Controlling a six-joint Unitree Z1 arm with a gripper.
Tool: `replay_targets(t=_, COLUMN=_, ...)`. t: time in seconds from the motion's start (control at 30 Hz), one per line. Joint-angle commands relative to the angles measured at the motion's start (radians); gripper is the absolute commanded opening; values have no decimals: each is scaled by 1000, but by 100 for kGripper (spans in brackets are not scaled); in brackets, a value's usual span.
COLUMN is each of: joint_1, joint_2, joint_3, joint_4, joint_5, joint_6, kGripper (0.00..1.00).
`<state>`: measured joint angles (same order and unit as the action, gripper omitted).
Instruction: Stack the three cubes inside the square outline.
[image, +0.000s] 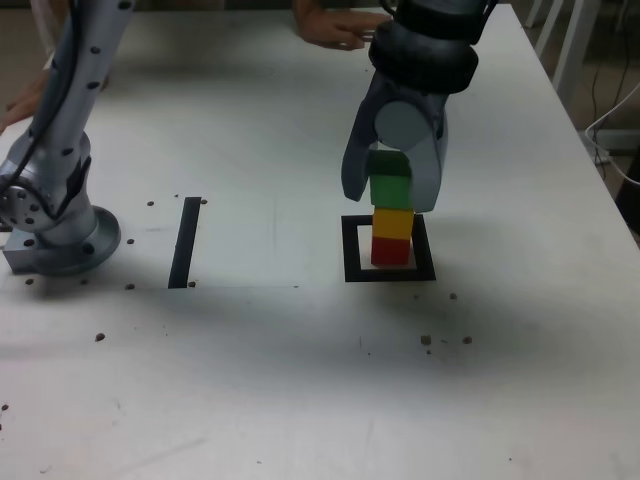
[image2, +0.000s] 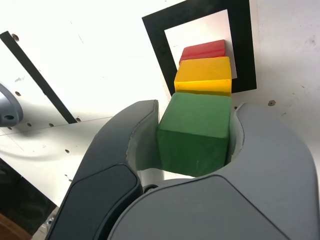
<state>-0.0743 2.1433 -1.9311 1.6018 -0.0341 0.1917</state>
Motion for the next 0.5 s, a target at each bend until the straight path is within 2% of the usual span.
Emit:
replay_targets(t=0.0, joint_1=0, joint_2=8, joint_3=-1, joint_4=30, joint_5=4, joint_6=0, kGripper=26)
replay_targets(t=0.03, joint_1=1, joint_2=9, joint_3=1, joint_4=28, joint_5=6, joint_6=3, kGripper=27)
replay_targets(t=0.1, joint_1=3, joint_2=12, joint_3=4, joint_4=26, joint_5=8, joint_6=11, kGripper=38)
replay_targets(t=0.23, joint_1=8, joint_2=17, joint_3=13, joint_4=21, joint_5=8, joint_6=28, kGripper=77)
replay_targets(t=0.3, joint_1=10, joint_2=18, joint_3=18, joint_4=20, joint_5=8, joint_6=31, kGripper=91)
replay_targets(t=0.37, joint_1=11, joint_2=19, joint_3=21, joint_4=20, joint_5=8, joint_6=32, kGripper=96)
replay_targets(t=0.47, joint_1=13, joint_2=19, joint_3=24, joint_4=19, joint_5=9, joint_6=33, kGripper=97)
